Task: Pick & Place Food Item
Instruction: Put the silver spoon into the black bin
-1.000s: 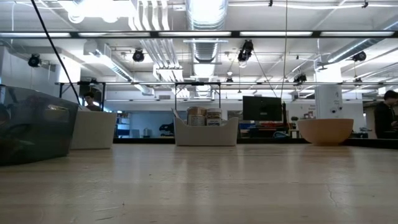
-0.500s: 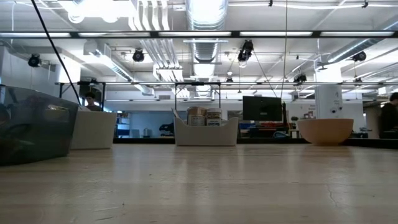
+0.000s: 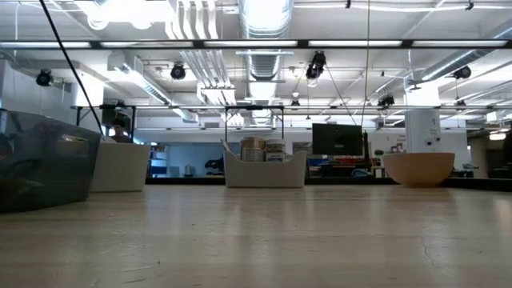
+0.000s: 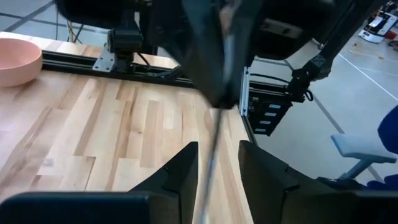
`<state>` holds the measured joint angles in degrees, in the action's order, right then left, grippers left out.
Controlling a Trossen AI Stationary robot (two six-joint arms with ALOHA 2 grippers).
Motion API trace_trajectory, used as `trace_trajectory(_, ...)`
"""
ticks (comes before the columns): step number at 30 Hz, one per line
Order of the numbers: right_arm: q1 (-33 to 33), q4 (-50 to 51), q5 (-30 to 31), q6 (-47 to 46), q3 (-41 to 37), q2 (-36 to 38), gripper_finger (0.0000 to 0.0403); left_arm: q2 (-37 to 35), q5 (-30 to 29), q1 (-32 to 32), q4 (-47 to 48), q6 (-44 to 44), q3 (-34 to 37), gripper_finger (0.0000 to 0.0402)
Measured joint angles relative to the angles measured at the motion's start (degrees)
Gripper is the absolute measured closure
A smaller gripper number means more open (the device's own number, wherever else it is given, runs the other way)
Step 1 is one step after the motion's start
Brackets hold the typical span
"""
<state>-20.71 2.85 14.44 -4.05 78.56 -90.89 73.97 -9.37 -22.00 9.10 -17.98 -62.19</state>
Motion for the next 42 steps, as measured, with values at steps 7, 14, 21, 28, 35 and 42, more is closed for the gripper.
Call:
trace_trajectory(7,0.2,0.8,-0.1,2.5,0.1,0.0,0.0395,0.0,0.0,0.1,0.0,0.0,0.0,0.0282)
trace_trajectory(14,0.1,-1.2,-1.5,2.6,0.4,0.0,0.0395,0.1,0.0,0.1,0.4,0.0,0.0,0.0330)
trace_trajectory(21,0.2,-1.7,-2.7,2.6,0.4,0.0,0.0395,0.1,0.6,0.0,0.8,0.5,0.0,0.0337)
trace_trajectory(28,0.2,-2.8,-3.2,2.6,0.4,0.0,0.0395,0.1,0.6,0.0,0.5,0.8,0.0,0.0338)
trace_trajectory(35,0.2,-4.4,-5.3,2.7,0.4,0.0,0.0395,0.1,0.9,0.0,-0.1,0.5,0.0,0.0351)
trace_trajectory(42,0.2,-4.8,-5.6,2.6,0.4,0.0,0.0395,0.1,0.8,0.0,-0.4,0.2,0.0,0.0397)
